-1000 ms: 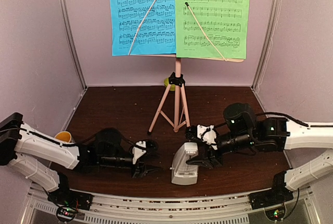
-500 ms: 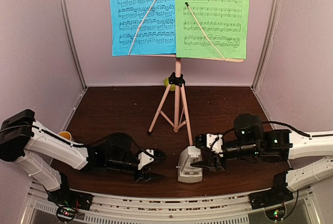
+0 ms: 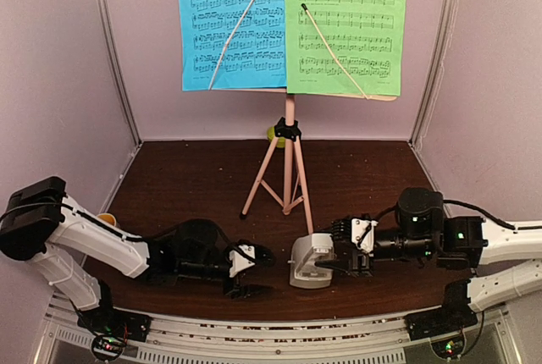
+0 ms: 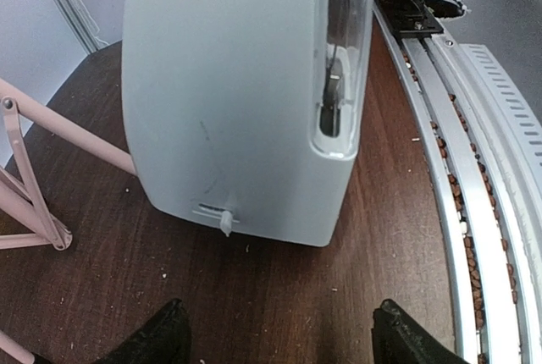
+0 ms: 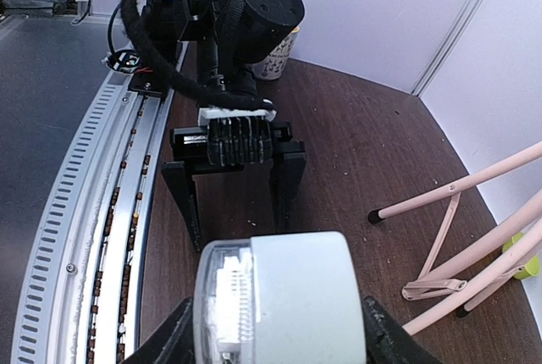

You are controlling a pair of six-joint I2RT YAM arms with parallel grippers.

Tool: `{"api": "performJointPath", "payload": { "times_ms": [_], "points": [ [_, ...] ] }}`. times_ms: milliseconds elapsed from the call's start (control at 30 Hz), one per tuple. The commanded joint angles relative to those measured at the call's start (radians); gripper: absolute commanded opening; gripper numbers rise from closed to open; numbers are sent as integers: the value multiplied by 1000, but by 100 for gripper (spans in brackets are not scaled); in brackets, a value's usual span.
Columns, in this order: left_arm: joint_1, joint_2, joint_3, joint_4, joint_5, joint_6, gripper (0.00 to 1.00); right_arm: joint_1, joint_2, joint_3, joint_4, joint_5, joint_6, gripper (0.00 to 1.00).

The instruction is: Set up the instrument practice props

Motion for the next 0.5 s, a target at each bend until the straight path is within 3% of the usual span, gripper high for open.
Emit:
{"api": "performJointPath", "payload": {
  "times_ms": [0,267,467],
  "points": [
    [-7,64,14,120,2,70,76,16,24,43,126,-27,-19,11],
    [-7,155,19,197,0,159,81,75,97,122,21,-22,-120,9],
    [-7,200,27,257,-1,198,97,100,139,161,-9,-5,-171,8]
  ]
}}
